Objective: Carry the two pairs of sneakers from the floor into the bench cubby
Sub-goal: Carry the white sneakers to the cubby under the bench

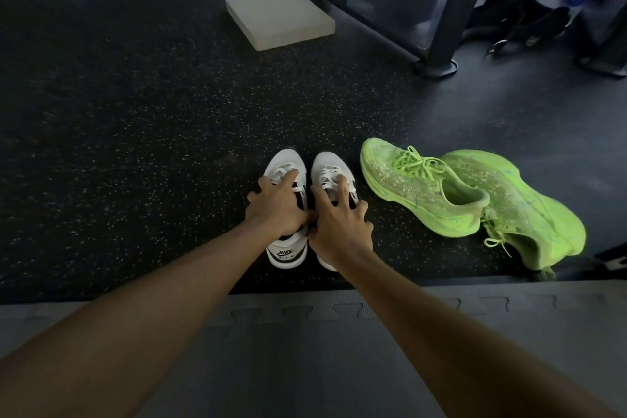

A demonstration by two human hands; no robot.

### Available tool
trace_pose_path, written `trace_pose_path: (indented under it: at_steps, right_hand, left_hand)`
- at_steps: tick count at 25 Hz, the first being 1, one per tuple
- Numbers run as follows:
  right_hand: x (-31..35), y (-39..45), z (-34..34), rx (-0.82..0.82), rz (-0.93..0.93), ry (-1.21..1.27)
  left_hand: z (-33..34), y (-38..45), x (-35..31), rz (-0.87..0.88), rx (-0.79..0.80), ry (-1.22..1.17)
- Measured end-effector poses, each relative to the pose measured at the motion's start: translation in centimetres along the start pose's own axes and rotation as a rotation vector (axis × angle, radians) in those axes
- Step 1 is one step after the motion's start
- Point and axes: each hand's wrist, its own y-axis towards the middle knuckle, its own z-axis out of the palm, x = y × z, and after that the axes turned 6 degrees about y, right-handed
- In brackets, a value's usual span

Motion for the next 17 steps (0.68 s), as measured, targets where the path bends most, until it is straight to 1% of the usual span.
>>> trace_pose_path:
  at_steps: [2, 4, 7, 10, 12, 13, 15, 17]
  right_hand:
    - [0.1, 0.1, -0.2, 0.024, 0.029, 0.038]
    - [0.4, 0.3, -0.8, 0.051, 0.113, 0.114]
    - [0.9, 0.6, -1.7, 0.076, 0.218, 0.171]
    - [0.3, -0.2, -2.5, 0.011, 0.218, 0.142]
    - [-0.2, -1.0, -3.2, -0.065, 0.201, 0.137]
    - [-0.1, -1.3, -4.1, -0.115, 0.179, 0.141]
    - [1.0, -2.0, -7.5, -0.21, 0.121, 0.135]
    - [3.7, -3.1, -12.6, -0.295, 0.096, 0.154]
  left_hand:
    - [0.3, -0.2, -0.1, -0.053, 0.05, -0.084]
    - [0.5, -0.5, -0.3, -0.104, 0.068, -0.163]
    - [1.2, -1.0, -0.8, -0.156, -0.006, -0.186]
    - [1.4, -2.0, -0.7, -0.18, -0.093, -0.206]
    - [0.6, -2.6, 0.0, -0.16, -0.198, -0.195]
    - [-0.6, -3.0, 0.3, -0.133, -0.296, -0.18]
    - [-4.6, -3.7, 0.5, -0.069, -0.467, -0.164]
    - [-10.5, -5.4, -0.2, -0.053, -0.557, -0.195]
